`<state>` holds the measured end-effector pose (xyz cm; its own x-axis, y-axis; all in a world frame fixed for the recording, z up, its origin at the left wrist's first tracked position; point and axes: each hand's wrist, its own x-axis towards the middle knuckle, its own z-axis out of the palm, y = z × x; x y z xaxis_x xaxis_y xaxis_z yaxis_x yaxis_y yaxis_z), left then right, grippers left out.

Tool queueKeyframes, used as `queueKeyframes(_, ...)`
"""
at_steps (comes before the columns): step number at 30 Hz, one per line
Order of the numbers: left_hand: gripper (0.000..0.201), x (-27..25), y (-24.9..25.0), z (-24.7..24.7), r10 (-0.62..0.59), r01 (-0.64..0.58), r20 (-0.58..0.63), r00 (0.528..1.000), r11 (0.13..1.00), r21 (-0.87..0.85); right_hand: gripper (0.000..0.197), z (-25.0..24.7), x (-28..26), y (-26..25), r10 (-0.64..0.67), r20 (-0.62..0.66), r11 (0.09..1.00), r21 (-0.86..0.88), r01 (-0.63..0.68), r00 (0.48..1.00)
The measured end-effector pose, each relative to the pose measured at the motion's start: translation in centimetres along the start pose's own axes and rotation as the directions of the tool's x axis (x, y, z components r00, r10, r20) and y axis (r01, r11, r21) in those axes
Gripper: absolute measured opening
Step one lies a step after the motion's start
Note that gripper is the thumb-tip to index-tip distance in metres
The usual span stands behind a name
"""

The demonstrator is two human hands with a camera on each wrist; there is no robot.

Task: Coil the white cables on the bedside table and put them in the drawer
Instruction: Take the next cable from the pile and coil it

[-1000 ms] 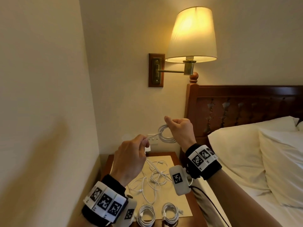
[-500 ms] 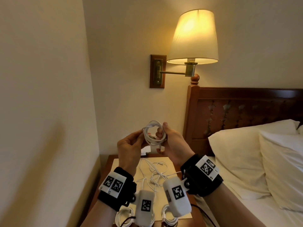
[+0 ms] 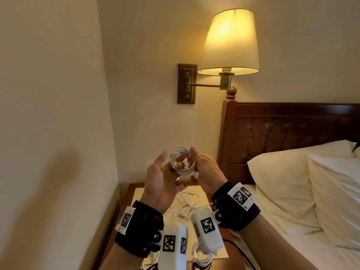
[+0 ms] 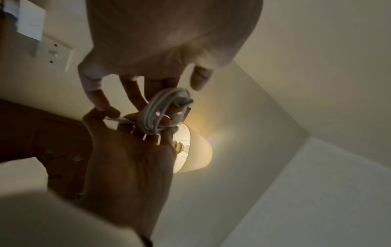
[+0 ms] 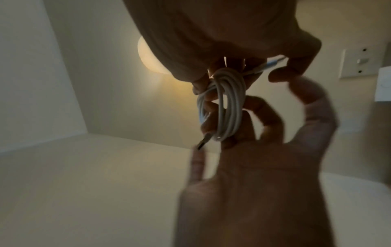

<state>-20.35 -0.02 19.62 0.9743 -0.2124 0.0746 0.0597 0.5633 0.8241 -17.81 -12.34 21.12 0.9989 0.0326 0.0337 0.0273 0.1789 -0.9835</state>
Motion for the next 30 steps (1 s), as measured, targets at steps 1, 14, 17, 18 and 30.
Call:
queueKeyframes(1, 0.047, -0.1, 0.1, 0.2, 0.036, -0.037, 0.007, 0.999, 0.997, 0.07, 0.041, 0.1, 0.0, 0.0, -0.014, -0.008, 1.0, -0.013, 0.014, 1.0)
queueKeyframes(14, 0.034, 1.3, -0.5, -1.5, 0.367, -0.26, -0.048, 0.929, 0.739, 0.622, 0.036, 0.0, -1.1, 0.2, -0.298, -0.061, 0.948, -0.138, 0.287, 0.953)
queueKeyframes(17, 0.02, 1.1, -0.8, -3.2, 0.455, -0.238, -0.07, 0.888, 0.584, 0.776, 0.037, -1.8, -0.4, -1.3, -0.339, -0.184, 0.94, -0.104, 0.325, 0.923)
queueKeyframes(18, 0.017, 0.8, -0.9, -3.4, 0.457, -0.233, -0.09, 0.885, 0.602, 0.764, 0.037, -2.5, -0.1, -1.8, -0.377, -0.196, 0.925, -0.134, 0.356, 0.905)
queueKeyframes(30, 0.034, 0.4, 0.0, 1.9, 0.26, -0.166, -0.208, 0.943, 0.908, 0.385, 0.035, -2.0, -0.4, -0.6, -0.366, -0.069, 0.93, -0.05, 0.363, 0.928)
